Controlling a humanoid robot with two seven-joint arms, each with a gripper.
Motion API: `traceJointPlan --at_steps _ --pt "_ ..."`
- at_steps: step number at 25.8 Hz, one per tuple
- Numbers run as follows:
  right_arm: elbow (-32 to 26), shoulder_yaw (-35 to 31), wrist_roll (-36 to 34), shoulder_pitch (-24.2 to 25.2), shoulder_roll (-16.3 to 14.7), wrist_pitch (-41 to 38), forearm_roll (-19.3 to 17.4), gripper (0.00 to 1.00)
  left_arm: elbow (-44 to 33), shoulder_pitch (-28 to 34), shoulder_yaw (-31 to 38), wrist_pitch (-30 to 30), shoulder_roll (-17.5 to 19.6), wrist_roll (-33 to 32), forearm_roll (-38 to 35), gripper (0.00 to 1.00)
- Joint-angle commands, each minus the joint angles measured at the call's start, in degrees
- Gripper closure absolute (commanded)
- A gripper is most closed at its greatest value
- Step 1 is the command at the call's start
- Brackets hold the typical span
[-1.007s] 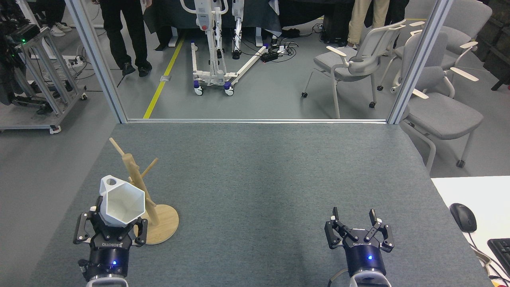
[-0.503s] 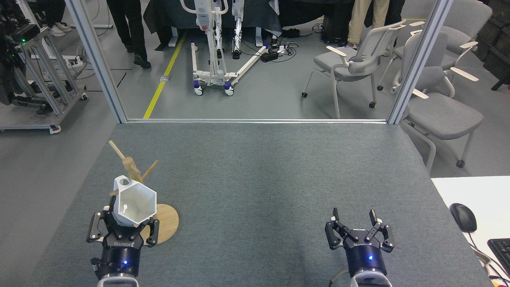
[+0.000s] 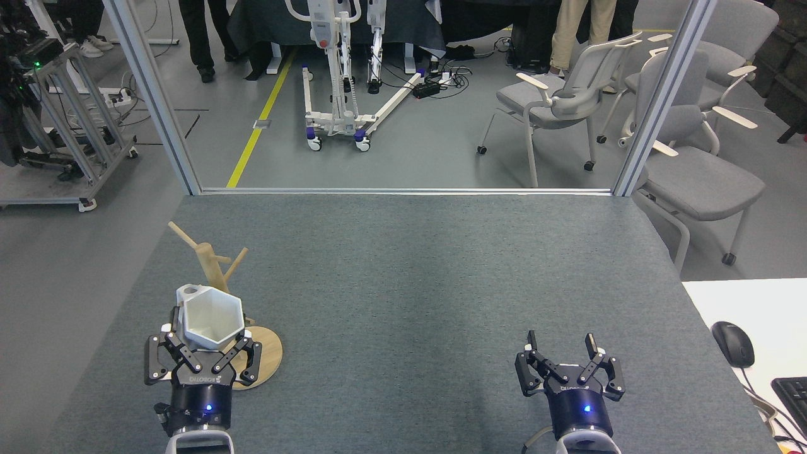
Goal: Hang cup on storage rack
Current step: 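Hook the cup onto a peg of the wooden stand with the left gripper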
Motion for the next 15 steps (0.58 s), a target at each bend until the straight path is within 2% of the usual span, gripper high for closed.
traceJointPlan --at_steps 1,8,15 --pt "0.1 0.0 0.0 0.0 0.0 -0.1 0.0 0.01 0.8 0.0 0.0 -0.2 -0.4 -0.1 0.1 0.00" --pt "0.3 0.0 0.1 -0.1 0.0 0.0 0.0 0.01 3.5 0.5 -0.1 -3.1 -1.4 0.0 0.2 0.00" --pt "0.3 0.0 0.1 -0.3 -0.2 -0.1 -0.1 0.01 4.8 2.3 -0.2 -7.0 -4.0 0.1 0.1 0.00"
